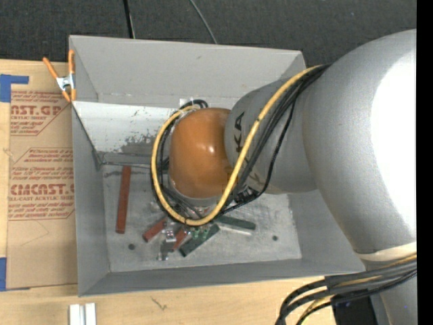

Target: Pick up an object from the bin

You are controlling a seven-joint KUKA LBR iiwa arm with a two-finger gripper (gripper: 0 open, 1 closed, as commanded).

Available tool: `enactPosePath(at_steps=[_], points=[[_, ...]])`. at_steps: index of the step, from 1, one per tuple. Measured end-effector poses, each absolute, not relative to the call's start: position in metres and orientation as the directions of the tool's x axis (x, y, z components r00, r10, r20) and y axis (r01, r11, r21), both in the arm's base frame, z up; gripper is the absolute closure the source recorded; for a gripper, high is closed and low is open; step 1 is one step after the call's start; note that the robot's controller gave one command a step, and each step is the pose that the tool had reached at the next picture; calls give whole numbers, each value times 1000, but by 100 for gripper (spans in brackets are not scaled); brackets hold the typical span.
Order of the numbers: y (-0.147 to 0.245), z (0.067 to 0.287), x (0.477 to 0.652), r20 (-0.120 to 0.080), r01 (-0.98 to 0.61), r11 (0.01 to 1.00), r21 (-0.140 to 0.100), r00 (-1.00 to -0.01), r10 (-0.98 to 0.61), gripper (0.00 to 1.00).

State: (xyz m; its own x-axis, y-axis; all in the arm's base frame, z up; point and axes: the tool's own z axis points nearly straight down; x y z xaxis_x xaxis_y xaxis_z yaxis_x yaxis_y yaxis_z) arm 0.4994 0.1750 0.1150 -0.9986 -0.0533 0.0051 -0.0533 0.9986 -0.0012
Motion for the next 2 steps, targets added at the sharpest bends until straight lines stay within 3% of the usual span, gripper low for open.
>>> enactPosePath(at_steps=[1,2], points=[[122,77,532,-16,-115,993,6,-993,-115,100],[121,77,532,-16,-115,993,6,-993,-115,100]])
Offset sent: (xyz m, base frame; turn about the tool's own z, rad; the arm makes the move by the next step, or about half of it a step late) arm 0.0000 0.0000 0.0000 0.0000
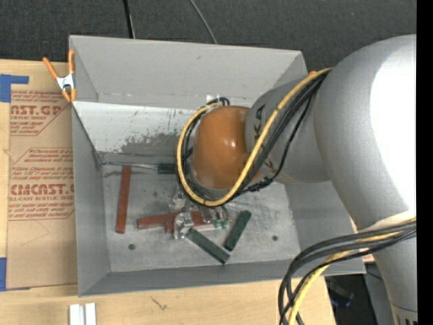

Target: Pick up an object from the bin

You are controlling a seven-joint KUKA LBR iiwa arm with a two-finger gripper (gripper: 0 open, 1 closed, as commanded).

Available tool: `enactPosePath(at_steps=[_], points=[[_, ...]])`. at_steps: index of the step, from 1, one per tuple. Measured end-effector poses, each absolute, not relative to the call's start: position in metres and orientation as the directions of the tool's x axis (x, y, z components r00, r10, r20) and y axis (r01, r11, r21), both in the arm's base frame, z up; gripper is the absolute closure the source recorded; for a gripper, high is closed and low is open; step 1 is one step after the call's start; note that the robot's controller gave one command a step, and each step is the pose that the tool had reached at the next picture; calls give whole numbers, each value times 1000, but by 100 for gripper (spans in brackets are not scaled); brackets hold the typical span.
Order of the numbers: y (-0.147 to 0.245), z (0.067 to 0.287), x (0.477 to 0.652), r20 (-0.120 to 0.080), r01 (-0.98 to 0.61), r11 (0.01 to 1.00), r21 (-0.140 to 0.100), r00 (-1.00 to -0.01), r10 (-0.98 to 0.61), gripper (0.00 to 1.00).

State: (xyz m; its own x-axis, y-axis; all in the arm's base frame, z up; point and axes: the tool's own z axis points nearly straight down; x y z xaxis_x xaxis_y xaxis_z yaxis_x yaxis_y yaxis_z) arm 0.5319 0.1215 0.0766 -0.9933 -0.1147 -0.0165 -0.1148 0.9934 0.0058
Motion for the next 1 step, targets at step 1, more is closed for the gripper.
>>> enactPosePath(at_steps=[1], points=[[119,236,529,-5,-115,993,1,-993,-115,100]])
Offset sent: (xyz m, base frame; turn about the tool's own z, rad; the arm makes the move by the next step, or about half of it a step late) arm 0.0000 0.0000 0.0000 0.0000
